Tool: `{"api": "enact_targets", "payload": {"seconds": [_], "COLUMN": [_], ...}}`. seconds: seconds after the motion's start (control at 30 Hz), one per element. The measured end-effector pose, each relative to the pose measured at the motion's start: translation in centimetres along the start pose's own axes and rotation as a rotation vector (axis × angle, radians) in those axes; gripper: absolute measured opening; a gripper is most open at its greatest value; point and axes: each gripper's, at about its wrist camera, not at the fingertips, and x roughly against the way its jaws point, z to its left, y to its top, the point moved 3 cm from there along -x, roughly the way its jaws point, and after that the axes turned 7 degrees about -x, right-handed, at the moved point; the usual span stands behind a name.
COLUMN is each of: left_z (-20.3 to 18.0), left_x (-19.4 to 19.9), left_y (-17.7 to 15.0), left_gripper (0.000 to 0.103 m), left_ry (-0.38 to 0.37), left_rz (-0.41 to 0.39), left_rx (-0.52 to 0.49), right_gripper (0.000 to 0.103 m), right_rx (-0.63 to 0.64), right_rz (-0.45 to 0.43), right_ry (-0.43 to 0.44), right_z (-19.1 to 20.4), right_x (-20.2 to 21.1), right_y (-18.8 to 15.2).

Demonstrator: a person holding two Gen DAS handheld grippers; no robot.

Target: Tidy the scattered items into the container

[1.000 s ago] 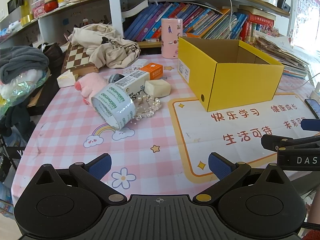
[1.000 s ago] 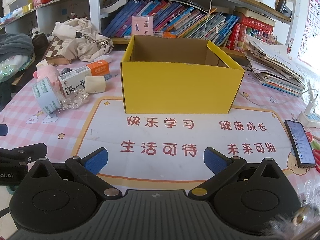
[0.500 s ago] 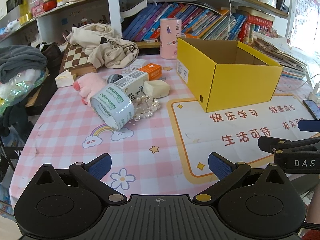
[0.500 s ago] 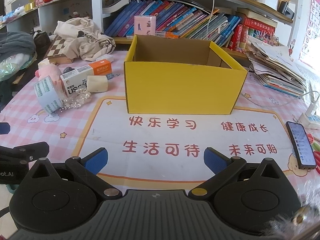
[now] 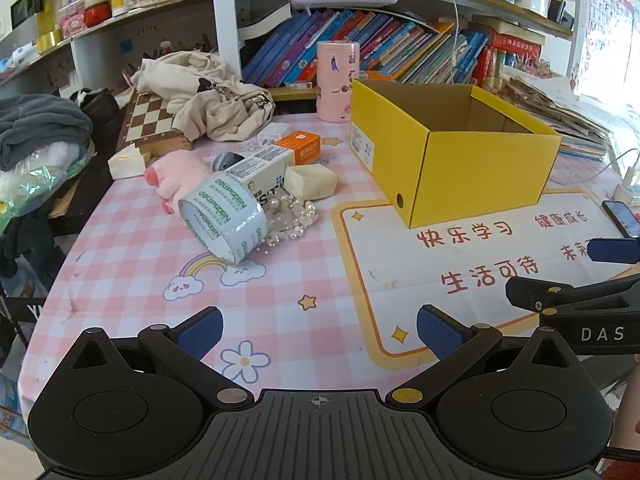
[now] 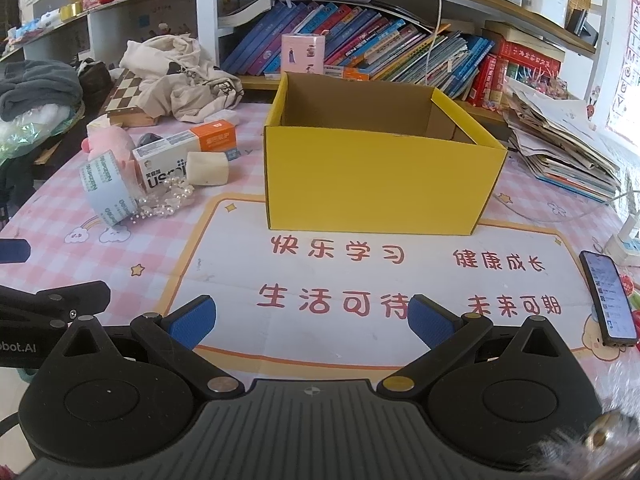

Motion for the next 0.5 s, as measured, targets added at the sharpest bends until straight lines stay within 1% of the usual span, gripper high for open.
{"api": "enact_targets", "payload": {"seconds": [0.2,0.3,0.5], "left_z": [0.18,0.18,0.26], "left_x": [-0.05,0.00,0.03], "left_y": [-0.08,-0.07,-0.11], "left_gripper": [0.103,0.103,0.103], "left_ry": [-0.015,-0.016,-0.033], "left_rz": [0.002,-0.004,-0.015], "left_rx": [0.008,0.007,0.011], "right_gripper": [0.103,0.103,0.103], "right_rx": [0.011,0.013,0.017], "right_rz": [0.010,0.019,0.011], "right_ry": [0.002,0.020,0.021], "right_z": [0.27,0.35,0.58], "right_x": [-0.09,-0.22,-0.28], "right_y": [-0.02,-0.07,0.03]}}
